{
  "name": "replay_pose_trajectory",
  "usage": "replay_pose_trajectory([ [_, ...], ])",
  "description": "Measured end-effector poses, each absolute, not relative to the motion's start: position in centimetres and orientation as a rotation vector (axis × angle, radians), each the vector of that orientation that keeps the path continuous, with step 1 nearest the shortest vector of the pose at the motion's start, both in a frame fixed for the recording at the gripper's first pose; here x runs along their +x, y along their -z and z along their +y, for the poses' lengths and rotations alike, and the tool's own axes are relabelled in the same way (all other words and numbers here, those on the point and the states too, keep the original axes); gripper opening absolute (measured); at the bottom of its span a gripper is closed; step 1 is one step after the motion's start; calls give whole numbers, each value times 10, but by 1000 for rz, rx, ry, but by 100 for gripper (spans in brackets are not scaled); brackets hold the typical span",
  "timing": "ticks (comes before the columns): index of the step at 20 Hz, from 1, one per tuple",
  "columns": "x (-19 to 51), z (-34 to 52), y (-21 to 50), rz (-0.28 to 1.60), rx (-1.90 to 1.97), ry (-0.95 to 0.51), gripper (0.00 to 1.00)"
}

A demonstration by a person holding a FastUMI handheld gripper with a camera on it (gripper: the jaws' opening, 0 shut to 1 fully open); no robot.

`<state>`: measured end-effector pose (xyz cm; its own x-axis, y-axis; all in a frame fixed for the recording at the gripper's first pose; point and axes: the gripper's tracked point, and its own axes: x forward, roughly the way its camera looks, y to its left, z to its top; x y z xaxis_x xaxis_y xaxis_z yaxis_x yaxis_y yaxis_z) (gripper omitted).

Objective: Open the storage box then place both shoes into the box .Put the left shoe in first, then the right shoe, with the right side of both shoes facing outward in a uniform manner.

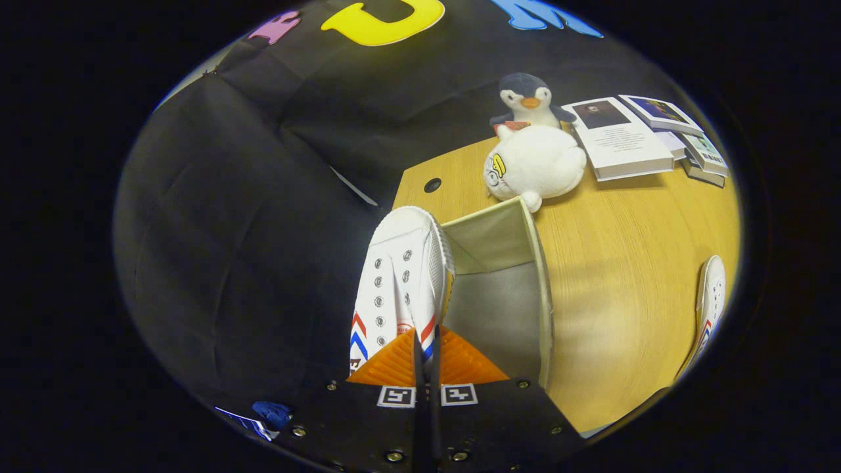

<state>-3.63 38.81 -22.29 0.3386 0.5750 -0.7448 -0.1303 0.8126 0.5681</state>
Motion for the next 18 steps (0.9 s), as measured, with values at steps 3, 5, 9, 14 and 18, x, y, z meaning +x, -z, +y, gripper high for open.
replay_pose_trajectory([
  [3, -44, 400, 237, 1174, 421, -469, 0],
  [5, -46, 403, 247, 1195, 412, -461, 0],
  [9, -46, 407, 264, 1228, 384, -431, 0],
  [14, -48, 418, 279, 1236, 361, -470, 2],
  [18, -46, 435, 251, 1150, 422, -599, 60],
])
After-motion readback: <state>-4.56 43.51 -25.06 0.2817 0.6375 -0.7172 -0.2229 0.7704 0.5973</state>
